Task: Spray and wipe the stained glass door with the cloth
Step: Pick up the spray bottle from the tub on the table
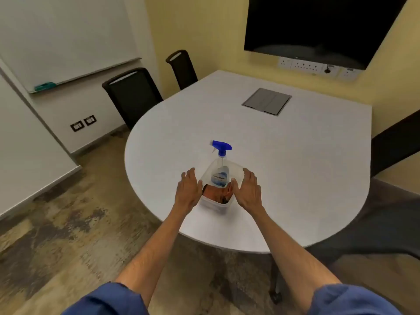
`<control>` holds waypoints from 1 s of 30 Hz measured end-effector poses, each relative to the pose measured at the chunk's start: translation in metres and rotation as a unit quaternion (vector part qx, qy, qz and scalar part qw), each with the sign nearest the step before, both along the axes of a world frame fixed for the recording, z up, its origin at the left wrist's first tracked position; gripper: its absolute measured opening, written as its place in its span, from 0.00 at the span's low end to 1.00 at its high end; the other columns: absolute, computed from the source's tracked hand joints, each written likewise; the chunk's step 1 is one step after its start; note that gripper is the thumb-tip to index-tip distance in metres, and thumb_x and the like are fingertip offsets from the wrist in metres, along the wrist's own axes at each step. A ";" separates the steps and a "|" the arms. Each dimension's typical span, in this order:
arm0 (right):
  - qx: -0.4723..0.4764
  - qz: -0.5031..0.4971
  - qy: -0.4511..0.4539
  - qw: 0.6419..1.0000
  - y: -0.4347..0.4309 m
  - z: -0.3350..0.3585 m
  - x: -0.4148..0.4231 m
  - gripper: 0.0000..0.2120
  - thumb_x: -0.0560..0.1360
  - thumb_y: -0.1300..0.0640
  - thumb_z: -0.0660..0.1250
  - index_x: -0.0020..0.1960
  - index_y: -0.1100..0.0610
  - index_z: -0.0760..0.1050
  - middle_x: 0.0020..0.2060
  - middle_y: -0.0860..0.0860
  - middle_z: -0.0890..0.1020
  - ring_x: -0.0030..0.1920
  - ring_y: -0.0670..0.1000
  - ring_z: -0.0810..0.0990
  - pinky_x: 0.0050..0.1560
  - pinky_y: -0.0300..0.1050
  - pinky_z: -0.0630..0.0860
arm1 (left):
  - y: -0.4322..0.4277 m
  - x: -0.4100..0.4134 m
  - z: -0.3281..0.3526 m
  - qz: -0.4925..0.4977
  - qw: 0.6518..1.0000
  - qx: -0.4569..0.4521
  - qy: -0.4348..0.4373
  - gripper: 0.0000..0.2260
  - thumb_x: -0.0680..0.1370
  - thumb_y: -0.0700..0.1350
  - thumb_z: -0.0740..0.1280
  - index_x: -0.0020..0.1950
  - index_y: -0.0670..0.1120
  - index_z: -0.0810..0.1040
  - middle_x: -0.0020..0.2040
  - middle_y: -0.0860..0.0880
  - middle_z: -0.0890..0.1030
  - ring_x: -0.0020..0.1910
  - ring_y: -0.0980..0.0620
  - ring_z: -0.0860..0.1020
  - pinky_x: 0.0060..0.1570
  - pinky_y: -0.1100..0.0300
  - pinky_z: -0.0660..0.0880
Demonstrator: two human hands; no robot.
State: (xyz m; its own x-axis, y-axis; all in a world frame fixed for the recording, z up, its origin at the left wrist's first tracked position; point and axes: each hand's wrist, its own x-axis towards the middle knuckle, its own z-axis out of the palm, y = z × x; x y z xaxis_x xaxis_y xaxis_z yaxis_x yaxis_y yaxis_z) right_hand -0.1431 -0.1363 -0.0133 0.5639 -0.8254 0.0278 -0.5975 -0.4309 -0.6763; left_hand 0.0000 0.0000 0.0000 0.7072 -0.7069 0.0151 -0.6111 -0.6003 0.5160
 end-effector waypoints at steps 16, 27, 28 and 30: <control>0.090 0.079 0.035 0.992 -0.094 -0.054 0.083 0.29 0.79 0.51 0.67 0.77 0.55 0.61 0.74 0.53 0.69 0.73 0.55 0.69 0.73 0.53 0.67 | -0.107 0.062 -0.034 -0.020 0.993 -0.018 0.119 0.25 0.81 0.54 0.64 0.75 0.46 0.66 0.70 0.45 0.76 0.65 0.43 0.77 0.65 0.52 0.73; 0.143 0.117 -0.046 0.982 -0.123 -0.075 0.109 0.23 0.80 0.54 0.67 0.72 0.60 0.69 0.68 0.57 0.76 0.68 0.56 0.75 0.73 0.54 0.69 | -0.154 0.086 -0.071 -0.069 0.979 0.065 0.182 0.23 0.82 0.44 0.62 0.77 0.44 0.64 0.72 0.43 0.74 0.70 0.43 0.73 0.72 0.50 0.67; 0.137 0.119 -0.050 0.982 -0.125 -0.077 0.108 0.22 0.80 0.53 0.67 0.71 0.60 0.70 0.67 0.56 0.77 0.67 0.56 0.76 0.72 0.54 0.70 | -0.156 0.087 -0.074 -0.069 0.978 0.064 0.188 0.23 0.82 0.44 0.62 0.77 0.44 0.64 0.72 0.43 0.73 0.70 0.43 0.73 0.73 0.49 0.67; 0.135 0.126 -0.053 0.981 -0.129 -0.078 0.108 0.22 0.80 0.54 0.67 0.71 0.60 0.70 0.66 0.56 0.78 0.66 0.56 0.76 0.71 0.55 0.71 | -0.159 0.087 -0.080 -0.063 0.974 0.067 0.205 0.23 0.83 0.46 0.62 0.77 0.44 0.63 0.74 0.44 0.71 0.72 0.43 0.71 0.74 0.48 0.65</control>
State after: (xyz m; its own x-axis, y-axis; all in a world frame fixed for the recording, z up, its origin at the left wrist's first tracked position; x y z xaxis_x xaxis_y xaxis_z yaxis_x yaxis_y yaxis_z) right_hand -0.0351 -0.2651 -0.0917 0.7566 -0.6459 -0.1023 -0.4148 -0.3530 -0.8386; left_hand 0.0870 -0.1594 -0.0803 0.5423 -0.7644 -0.3488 -0.4435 -0.6130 0.6539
